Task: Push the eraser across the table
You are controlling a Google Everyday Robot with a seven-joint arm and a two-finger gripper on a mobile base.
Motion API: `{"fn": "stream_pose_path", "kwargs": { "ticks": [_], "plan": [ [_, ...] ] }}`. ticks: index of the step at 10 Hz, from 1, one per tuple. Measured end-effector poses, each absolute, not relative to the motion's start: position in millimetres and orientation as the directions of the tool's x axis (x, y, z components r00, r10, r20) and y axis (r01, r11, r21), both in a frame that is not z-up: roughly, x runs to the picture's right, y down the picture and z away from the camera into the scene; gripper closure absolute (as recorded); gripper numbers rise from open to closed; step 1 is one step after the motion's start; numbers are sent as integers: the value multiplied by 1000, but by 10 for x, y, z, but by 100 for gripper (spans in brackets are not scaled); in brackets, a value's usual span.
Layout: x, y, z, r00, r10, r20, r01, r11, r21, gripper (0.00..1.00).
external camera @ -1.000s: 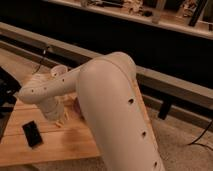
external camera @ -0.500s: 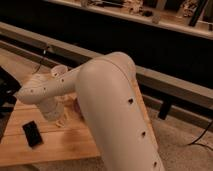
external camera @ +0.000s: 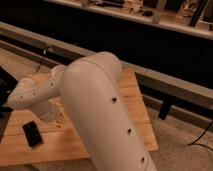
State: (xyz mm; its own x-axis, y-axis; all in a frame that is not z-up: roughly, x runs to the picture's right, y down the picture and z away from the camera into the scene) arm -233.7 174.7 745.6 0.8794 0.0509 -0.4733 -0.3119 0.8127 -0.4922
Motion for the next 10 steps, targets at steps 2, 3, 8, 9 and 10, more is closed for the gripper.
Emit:
{"fn": "stream_pose_path", "kwargs": {
  "ticks": [2,3,8,9,10],
  "plan": [
    [-2548,1571,7468,907,-4,-420,-216,854,-473,20],
    [-2681,1470,7463,920,-38,-390,-158,874,-459,20],
    [-3283,1069,7363,940,-193,-283,78,926,-370,20],
    [-3380,1005,7337,938,-217,-270,114,929,-352,20],
    [-3508,928,7297,934,-250,-254,160,931,-329,20]
  ]
}}
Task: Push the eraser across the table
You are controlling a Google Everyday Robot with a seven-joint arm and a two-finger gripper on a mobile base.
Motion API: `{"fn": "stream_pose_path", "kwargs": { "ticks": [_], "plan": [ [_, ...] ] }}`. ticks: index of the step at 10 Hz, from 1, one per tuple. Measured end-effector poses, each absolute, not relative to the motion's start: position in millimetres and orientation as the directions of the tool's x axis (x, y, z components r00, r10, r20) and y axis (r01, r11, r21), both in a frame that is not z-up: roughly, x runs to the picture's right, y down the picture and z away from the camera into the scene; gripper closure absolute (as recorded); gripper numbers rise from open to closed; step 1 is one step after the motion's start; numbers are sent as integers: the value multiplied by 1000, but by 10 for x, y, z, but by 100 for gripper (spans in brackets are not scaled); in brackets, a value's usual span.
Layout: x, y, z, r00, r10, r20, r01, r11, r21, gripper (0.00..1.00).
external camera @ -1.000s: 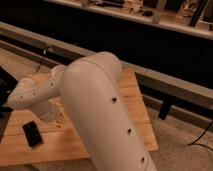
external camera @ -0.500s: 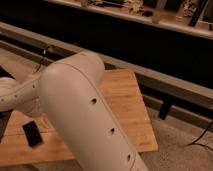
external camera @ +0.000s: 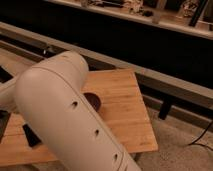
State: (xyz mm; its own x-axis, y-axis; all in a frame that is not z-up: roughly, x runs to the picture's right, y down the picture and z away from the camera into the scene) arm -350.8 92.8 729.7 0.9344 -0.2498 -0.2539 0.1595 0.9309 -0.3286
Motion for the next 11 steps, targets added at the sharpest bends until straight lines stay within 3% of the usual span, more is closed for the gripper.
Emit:
{"fn": "stream_pose_path", "kwargs": {
  "ticks": [11],
  "plan": [
    [-3561,881,7279,931,-267,-249,183,931,-315,20]
  ]
}}
